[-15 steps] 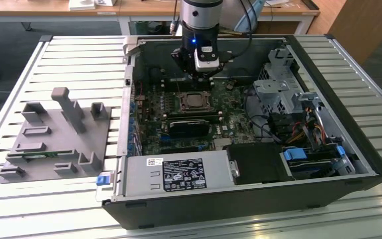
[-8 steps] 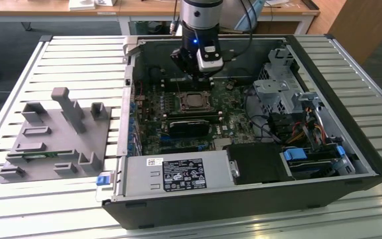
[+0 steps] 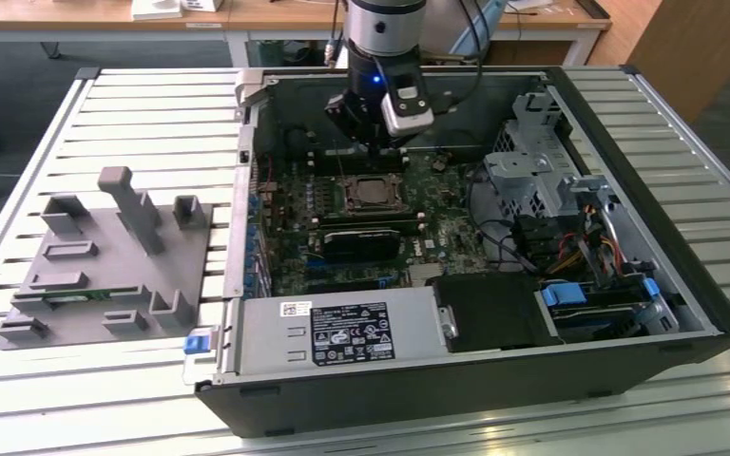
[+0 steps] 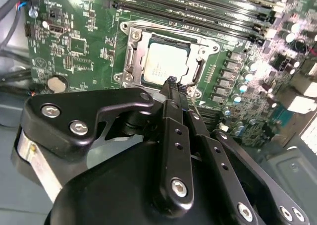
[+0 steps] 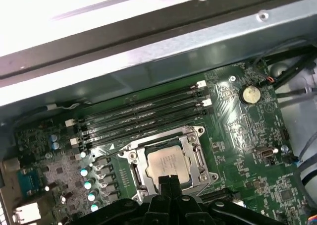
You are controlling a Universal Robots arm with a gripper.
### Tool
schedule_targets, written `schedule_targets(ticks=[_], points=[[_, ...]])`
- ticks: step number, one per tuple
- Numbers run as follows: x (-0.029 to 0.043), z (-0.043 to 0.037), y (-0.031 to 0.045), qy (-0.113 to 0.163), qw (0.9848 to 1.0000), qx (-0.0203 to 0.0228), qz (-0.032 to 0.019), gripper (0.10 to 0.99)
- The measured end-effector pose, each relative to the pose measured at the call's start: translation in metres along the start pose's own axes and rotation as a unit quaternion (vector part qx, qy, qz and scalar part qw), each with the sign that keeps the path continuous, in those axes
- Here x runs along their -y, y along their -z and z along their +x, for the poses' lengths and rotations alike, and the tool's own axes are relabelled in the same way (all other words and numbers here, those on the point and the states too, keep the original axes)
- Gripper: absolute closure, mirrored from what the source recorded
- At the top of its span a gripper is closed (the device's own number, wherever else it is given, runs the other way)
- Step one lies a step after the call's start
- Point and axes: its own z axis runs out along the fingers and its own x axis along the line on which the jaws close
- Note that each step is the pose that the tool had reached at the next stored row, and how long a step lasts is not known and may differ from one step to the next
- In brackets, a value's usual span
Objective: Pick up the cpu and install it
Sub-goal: 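Install the first cpu locking lever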
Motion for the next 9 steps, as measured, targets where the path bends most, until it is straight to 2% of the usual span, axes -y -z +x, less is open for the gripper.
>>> schedule_targets(ticks=[5, 9], points=[[0.0, 0.0, 0.0, 0.038, 0.9993, -0.0012, 0.0, 0.98], [0.0, 0.0, -0.0003, 0.071, 0.9974, -0.0023, -0.0001, 0.98]])
